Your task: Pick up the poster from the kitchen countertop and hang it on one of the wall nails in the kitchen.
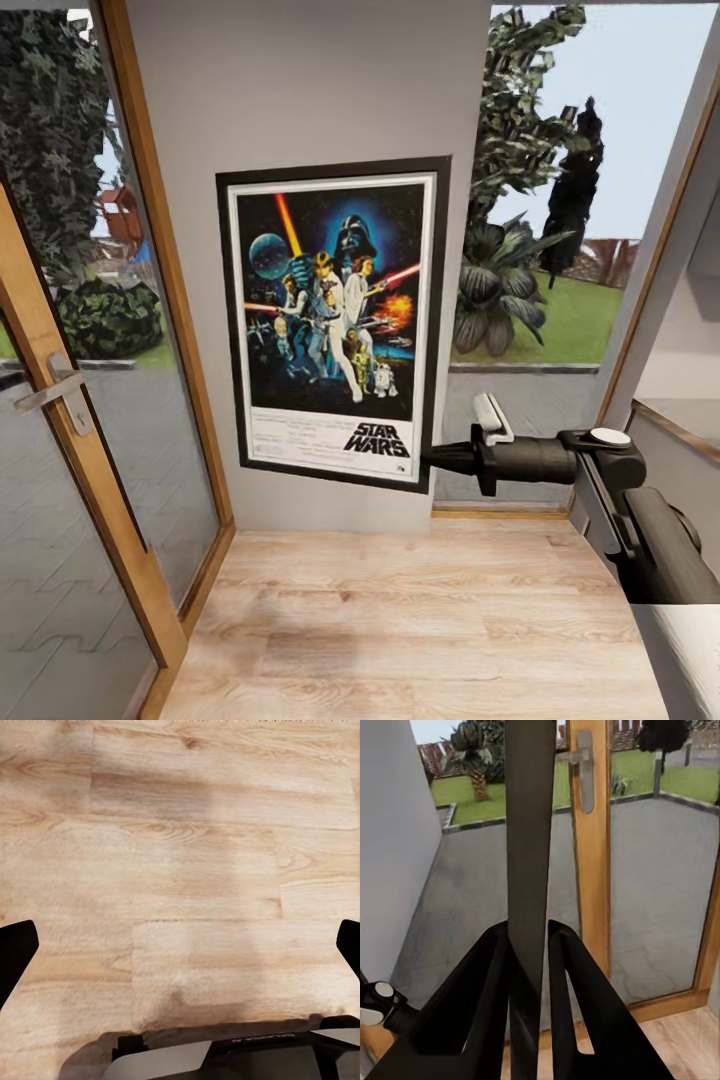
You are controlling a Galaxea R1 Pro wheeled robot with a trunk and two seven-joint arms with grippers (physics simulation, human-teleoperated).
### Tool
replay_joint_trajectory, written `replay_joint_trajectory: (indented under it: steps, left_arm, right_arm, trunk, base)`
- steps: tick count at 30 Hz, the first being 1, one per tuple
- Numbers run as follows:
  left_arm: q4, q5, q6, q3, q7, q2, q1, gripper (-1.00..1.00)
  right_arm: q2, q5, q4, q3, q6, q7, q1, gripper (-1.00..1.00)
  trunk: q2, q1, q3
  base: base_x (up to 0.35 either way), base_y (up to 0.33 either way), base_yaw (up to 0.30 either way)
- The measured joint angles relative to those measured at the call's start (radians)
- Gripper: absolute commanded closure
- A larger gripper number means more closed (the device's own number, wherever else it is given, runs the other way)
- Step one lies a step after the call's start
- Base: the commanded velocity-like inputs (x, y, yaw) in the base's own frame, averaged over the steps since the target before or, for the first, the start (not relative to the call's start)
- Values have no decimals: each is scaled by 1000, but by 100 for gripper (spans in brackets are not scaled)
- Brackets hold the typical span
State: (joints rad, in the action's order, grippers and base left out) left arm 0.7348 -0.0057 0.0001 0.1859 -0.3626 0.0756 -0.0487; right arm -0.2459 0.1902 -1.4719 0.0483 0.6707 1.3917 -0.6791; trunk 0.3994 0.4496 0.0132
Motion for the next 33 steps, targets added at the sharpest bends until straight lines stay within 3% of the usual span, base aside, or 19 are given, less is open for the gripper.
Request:
replay_joint_trajectory:
  steps: [11,13,14,19,28,33]
  left_arm:
    - [2,0,0,0,0,0,0,-100]
    - [2,0,0,0,0,0,0,-100]
    - [2,0,0,0,0,0,0,-100]
    - [2,0,0,0,0,0,0,-100]
    - [2,0,0,0,0,0,-1,-100]
    - [2,0,0,0,0,0,0,-100]
  right_arm:
    - [-4,-2,3,4,-1,3,-11,100]
    - [-16,-2,3,3,-1,3,-24,100]
    - [-43,-2,4,4,-1,3,-47,100]
    - [-75,-2,5,3,-1,3,-68,100]
    - [-82,-2,5,6,-3,3,-72,100]
    - [-83,-1,5,36,-6,3,-72,100]
  trunk:
    - [0,0,0]
    - [0,0,0]
    - [0,0,0]
    - [0,0,0]
    - [0,0,0]
    - [0,0,0]
  base:
    - [0,0,0]
    - [0,0,0]
    - [0,0,0]
    - [0,0,0]
    - [0,0,0]
    - [0,0,0]
